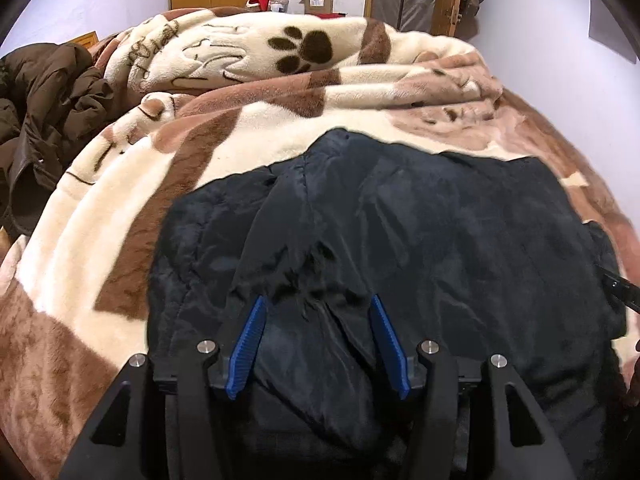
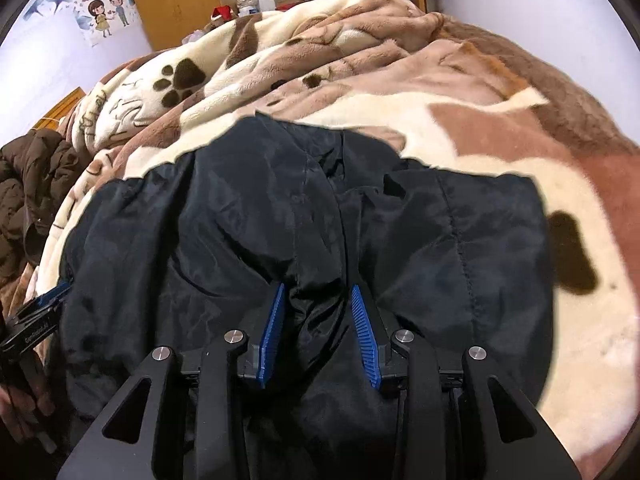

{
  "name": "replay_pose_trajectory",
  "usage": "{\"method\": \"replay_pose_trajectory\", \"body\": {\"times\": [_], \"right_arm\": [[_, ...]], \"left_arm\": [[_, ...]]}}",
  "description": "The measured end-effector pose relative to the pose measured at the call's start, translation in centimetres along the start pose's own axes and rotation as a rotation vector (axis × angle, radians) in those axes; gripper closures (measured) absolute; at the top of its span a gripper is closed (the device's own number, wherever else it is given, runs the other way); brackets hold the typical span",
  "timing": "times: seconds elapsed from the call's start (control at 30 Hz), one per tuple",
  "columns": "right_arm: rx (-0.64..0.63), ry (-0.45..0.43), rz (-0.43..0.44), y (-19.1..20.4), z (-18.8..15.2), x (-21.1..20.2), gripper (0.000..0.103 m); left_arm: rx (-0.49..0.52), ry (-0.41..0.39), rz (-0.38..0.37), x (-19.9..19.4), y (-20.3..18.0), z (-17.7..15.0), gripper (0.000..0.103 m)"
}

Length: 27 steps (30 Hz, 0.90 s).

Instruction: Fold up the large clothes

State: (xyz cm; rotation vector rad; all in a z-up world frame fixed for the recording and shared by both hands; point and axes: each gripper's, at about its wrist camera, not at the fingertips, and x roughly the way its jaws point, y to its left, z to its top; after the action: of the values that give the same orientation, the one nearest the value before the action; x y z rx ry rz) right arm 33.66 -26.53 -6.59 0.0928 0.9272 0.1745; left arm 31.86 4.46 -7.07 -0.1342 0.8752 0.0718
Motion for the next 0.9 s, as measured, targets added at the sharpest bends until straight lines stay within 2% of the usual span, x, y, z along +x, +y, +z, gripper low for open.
{"method": "replay_pose_trajectory", "body": {"times": [0.17, 0.4, 0.63, 0.9], "right_arm": [[0.007, -0.060, 0.025, 0.6, -2.4, -6.3, 0.068], [-0.017, -0.069, 0.022, 1.6, -7.8, -12.5, 0.068], [-0.022, -0.056, 0.036, 2.0, -12.3, -16.5, 0.068], [-0.037, -0.034, 0.040, 2.2, -16.5, -19.1, 0.067]], "left_arm": [[0.009, -0.026, -0.020, -5.1, -0.4, -2.1, 0.046], [0.042, -0.041, -0.048, -12.2, -2.2, -6.5, 0.046], [0.064, -0.055, -0.077, -17.1, -3.0, -10.2, 0.046], [0.083, -0.047, -0.070, -20.2, -3.0, -14.1, 0.046]]}}
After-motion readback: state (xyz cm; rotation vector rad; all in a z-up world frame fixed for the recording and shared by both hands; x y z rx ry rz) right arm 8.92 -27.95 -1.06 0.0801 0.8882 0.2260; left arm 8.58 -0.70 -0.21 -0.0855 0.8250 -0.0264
